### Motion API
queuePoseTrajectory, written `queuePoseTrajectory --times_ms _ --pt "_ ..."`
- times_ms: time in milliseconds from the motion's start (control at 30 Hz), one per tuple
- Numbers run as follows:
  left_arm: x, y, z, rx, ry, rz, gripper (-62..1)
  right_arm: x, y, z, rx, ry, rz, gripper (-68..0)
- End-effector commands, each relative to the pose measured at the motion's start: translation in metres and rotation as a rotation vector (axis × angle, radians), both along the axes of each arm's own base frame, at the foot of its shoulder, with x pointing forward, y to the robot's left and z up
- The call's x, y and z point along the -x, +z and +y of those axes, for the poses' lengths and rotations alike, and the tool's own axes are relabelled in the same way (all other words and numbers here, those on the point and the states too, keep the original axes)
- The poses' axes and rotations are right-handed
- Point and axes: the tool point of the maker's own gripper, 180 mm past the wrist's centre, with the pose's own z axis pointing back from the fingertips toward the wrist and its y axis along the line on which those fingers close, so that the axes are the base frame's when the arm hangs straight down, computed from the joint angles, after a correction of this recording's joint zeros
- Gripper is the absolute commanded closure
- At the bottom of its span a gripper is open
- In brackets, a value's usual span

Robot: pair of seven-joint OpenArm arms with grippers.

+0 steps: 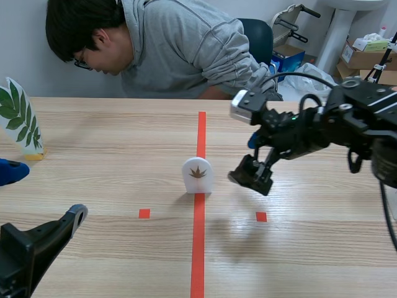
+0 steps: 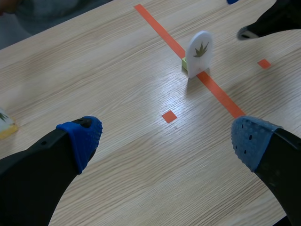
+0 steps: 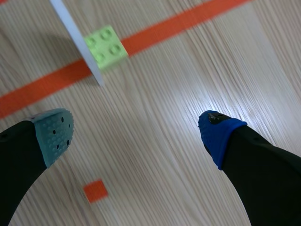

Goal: Do the leaf sorting experiment

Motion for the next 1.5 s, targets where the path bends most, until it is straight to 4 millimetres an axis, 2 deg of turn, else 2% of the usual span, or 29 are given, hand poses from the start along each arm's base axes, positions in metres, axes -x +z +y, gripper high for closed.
queuePoseTrajectory --times_ms 0,167,300,433,733,1300,1367,1467 --pt "-0.001 0.005 -0.004 0.015 -0.006 -0.017 -58.7 -0.005 0.008 0.013 -0.023 0.025 -0.023 -54.2" --pt "-0.001 0.006 -0.004 0.015 -0.007 -0.017 -58.7 0.000 -0.004 0.047 -0.031 0.092 -0.011 -54.2" --pt "-0.001 0.006 -0.004 0.015 -0.007 -0.017 -58.7 0.005 -0.013 0.062 -0.046 0.111 0.001 -54.0" --pt "-0.001 0.006 -0.004 0.015 -0.007 -0.017 -58.7 0.006 -0.011 0.069 -0.070 0.121 -0.012 -47.7" --pt "-0.001 0.006 -0.004 0.015 -0.007 -0.017 -58.7 0.005 -0.010 0.070 -0.074 0.130 -0.029 -46.1" --pt "-0.001 0.006 -0.004 0.015 -0.007 -0.017 -58.7 0.003 -0.003 0.074 -0.110 0.135 -0.054 -8.3" --pt "-0.001 0.006 -0.004 0.015 -0.007 -0.017 -58.7 0.003 -0.004 0.074 -0.110 0.134 -0.054 -5.9" --pt "-0.001 0.006 -0.004 0.015 -0.007 -0.017 -58.7 0.002 -0.004 0.073 -0.109 0.134 -0.054 -5.7"
